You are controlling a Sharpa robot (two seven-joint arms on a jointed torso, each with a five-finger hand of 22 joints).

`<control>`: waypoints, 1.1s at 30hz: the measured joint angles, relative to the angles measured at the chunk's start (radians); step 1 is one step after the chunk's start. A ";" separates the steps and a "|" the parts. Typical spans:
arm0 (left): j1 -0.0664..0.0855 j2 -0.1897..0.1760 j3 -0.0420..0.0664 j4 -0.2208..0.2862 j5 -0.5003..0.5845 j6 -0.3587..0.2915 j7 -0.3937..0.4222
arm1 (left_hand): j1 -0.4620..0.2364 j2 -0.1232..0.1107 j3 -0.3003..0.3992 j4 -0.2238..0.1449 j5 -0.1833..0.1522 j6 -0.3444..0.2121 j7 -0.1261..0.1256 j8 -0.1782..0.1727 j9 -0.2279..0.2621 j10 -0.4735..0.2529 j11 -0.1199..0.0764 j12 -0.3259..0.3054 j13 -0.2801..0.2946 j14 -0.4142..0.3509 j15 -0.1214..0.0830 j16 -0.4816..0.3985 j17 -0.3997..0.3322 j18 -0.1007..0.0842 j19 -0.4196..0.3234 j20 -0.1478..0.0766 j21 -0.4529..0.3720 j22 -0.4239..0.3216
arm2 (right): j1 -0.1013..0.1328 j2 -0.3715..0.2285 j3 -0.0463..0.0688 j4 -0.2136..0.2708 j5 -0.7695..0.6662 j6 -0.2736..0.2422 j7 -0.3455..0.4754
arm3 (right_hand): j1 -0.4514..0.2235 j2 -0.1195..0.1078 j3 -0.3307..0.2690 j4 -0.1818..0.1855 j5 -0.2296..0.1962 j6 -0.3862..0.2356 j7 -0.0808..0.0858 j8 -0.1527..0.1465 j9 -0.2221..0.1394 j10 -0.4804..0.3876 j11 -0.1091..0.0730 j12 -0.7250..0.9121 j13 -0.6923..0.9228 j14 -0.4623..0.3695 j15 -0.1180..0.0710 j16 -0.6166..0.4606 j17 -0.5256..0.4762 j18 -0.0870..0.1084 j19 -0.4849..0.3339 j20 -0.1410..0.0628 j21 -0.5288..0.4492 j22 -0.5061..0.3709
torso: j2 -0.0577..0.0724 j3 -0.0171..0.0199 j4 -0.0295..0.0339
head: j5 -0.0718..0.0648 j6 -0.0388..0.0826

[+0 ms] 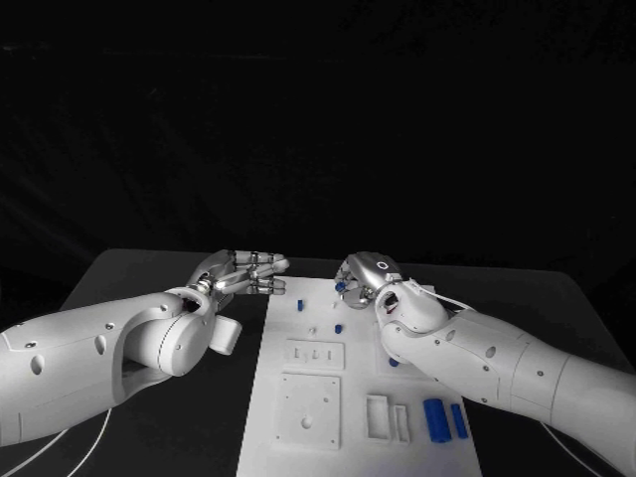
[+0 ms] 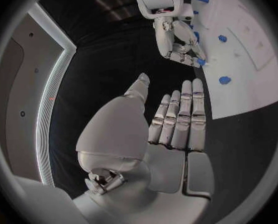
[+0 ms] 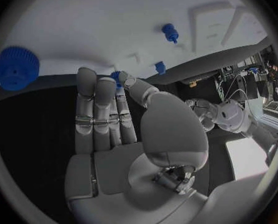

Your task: Assemble the parts on the task board

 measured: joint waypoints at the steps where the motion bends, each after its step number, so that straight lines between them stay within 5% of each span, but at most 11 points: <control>1: 0.000 0.000 0.000 0.000 0.000 0.000 0.000 | 0.000 0.000 0.000 0.000 0.000 0.000 0.000 0.000 0.000 0.000 0.000 0.000 0.000 0.000 0.000 0.000 0.000 0.000 0.000 0.000 0.000 0.000 | 0.000 0.001 0.000 -0.002 0.000 0.000 0.000 | 0.000 0.000 0.000 0.000 -0.002 0.000 0.000 0.000 0.000 0.000 0.000 0.000 0.000 0.000 0.000 0.000 0.000 0.000 0.000 0.000 0.000 0.000 | 0.000 -0.0003 0.0000 | 0.000 -0.001; 30: 0.002 0.007 0.001 -0.002 0.000 0.000 -0.003 | 0.000 0.000 0.000 0.000 0.000 -0.005 -0.005 0.000 0.000 0.000 0.000 0.000 0.000 0.000 0.000 0.000 0.000 0.000 0.000 0.000 0.000 0.000 | 0.002 0.026 0.000 -0.035 0.002 0.021 0.002 | -0.002 0.002 -0.021 -0.001 0.001 -0.033 0.011 -0.004 0.012 -0.015 -0.013 0.003 0.003 -0.002 0.002 0.000 -0.010 0.009 0.009 0.009 -0.032 0.024 | 0.002 -0.0036 0.0008 | 0.010 -0.008; 33: 0.002 0.007 0.001 -0.002 0.000 0.000 -0.003 | 0.000 0.000 0.000 0.000 0.000 -0.006 -0.005 0.000 0.000 0.000 0.000 0.000 0.000 0.000 0.000 0.000 0.000 0.000 0.000 0.000 0.000 0.000 | 0.002 0.027 0.000 -0.037 0.005 0.023 0.004 | -0.019 -0.005 -0.026 0.002 0.015 -0.071 0.020 -0.003 -0.005 -0.063 0.004 0.009 0.004 -0.002 0.018 0.004 -0.011 0.016 0.016 0.016 -0.034 0.024 | 0.002 -0.0039 0.0001 | 0.010 -0.007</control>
